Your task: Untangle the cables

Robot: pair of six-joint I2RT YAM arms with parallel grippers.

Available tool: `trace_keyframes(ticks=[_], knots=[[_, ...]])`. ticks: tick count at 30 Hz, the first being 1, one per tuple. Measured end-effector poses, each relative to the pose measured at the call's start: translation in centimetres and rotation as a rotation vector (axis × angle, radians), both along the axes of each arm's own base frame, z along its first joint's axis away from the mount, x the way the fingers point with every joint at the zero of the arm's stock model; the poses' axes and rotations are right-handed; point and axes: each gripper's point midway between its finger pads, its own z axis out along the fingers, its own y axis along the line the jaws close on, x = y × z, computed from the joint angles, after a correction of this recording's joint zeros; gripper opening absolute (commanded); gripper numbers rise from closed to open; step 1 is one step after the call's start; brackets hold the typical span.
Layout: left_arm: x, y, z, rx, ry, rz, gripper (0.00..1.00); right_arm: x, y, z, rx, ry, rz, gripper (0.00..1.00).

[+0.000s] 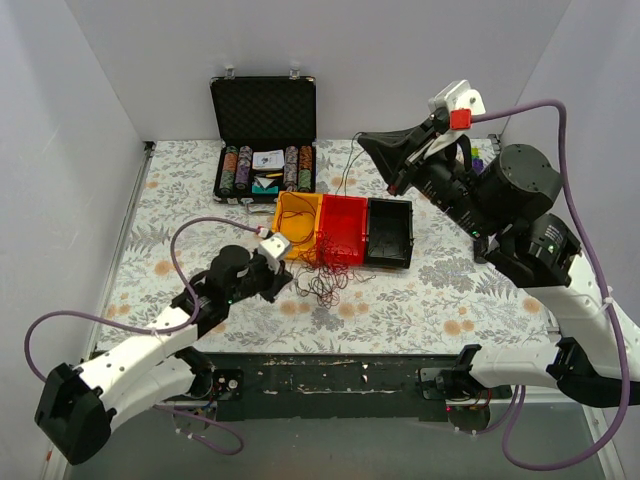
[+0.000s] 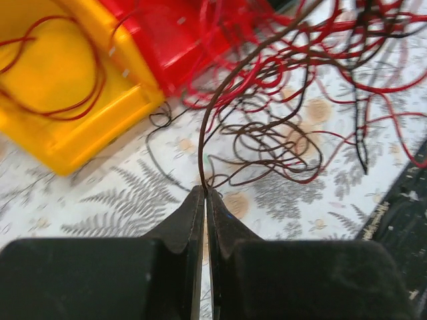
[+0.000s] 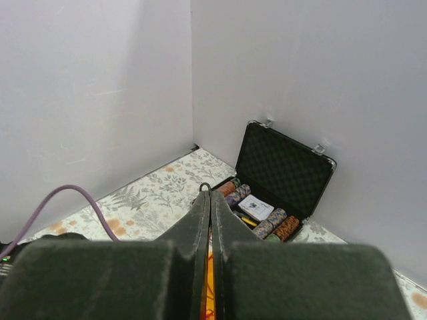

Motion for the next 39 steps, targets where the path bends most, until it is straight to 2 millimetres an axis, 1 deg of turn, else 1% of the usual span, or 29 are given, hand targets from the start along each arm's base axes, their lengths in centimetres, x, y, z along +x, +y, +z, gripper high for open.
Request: trace_keyframes(ticks=[2,4,6,8,10,13,16,18,20,22,24,25,26,27,28,31,32,33,37,39], knots=[[0.5,1.7,-0.2,0.017,-0.015,0.059,0.0,0.1,-0.5,0.1,-0.005,-0.003,-0.02,0.03],[1.3,4.0,-0.3,0.041,-0.039,0.14,0.0,0.2,-1.2,0.1,-0.013,-0.009,-0.047,0.03],[2.2,6.4,0.2,0.064,-0.081,0.225,0.0,0.3,-2.3,0.1,-0.019,-0.011,-0.082,0.03],[3.3,8.5,0.9,0.084,-0.128,0.305,0.0,0.2,-3.6,0.4,-0.015,-0.02,-0.118,0.03],[4.2,10.2,1.2,0.111,-0.154,0.37,0.0,0.1,-5.0,0.5,-0.011,-0.024,-0.157,0.03],[5.2,12.4,1.1,0.155,-0.166,0.436,0.0,0.1,-7.0,0.9,-0.002,-0.032,-0.219,0.03],[5.6,14.6,0.7,0.2,-0.161,0.496,0.0,0.2,-9.1,1.3,0.01,-0.039,-0.295,0.03],[5.7,15.5,0.5,0.22,-0.162,0.512,0.0,0.3,-10.5,1.5,0.015,-0.042,-0.345,0.04],[5.5,16.0,0.5,0.234,-0.166,0.511,0.0,0.2,-11.8,1.8,0.024,-0.046,-0.382,0.04],[5.1,15.9,0.7,0.246,-0.18,0.475,0.0,-0.1,-13.1,2.2,0.038,-0.053,-0.41,0.04],[4.6,15.4,0.8,0.253,-0.197,0.421,0.0,-0.3,-13.6,2.4,0.047,-0.057,-0.417,0.04],[4.3,15.1,0.9,0.254,-0.209,0.39,0.09,-0.5,-13.9,2.7,0.055,-0.059,-0.417,0.04],[4.0,14.8,1.0,0.255,-0.221,0.358,0.26,-0.7,-14.1,3.0,0.068,-0.061,-0.413,0.04],[3.7,14.4,1.1,0.253,-0.233,0.321,0.45,-0.8,-14.1,3.3,0.082,-0.06,-0.406,0.04],[3.4,13.9,1.1,0.25,-0.239,0.285,0.56,-0.9,-14.0,3.5,0.092,-0.058,-0.396,0.03],[2.7,12.2,1.9,0.222,-0.223,0.169,0.81,-0.7,-12.6,3.2,0.096,-0.041,-0.357,0.03],[2.7,11.6,2.5,0.21,-0.225,0.139,0.92,-0.6,-11.6,2.9,0.092,-0.03,-0.332,0.03],[2.8,10.9,3.4,0.188,-0.223,0.101,0.98,-0.3,-10.7,2.5,0.082,-0.021,-0.313,0.03],[2.8,7.6,7.9,0.085,-0.264,-0.067,0.98,0.3,-7.1,0.7,0.035,0.02,-0.232,0.03],[2.5,6.2,9.2,0.04,-0.284,-0.146,0.98,0.5,-5.3,-0.2,0.006,0.04,-0.187,0.03]])
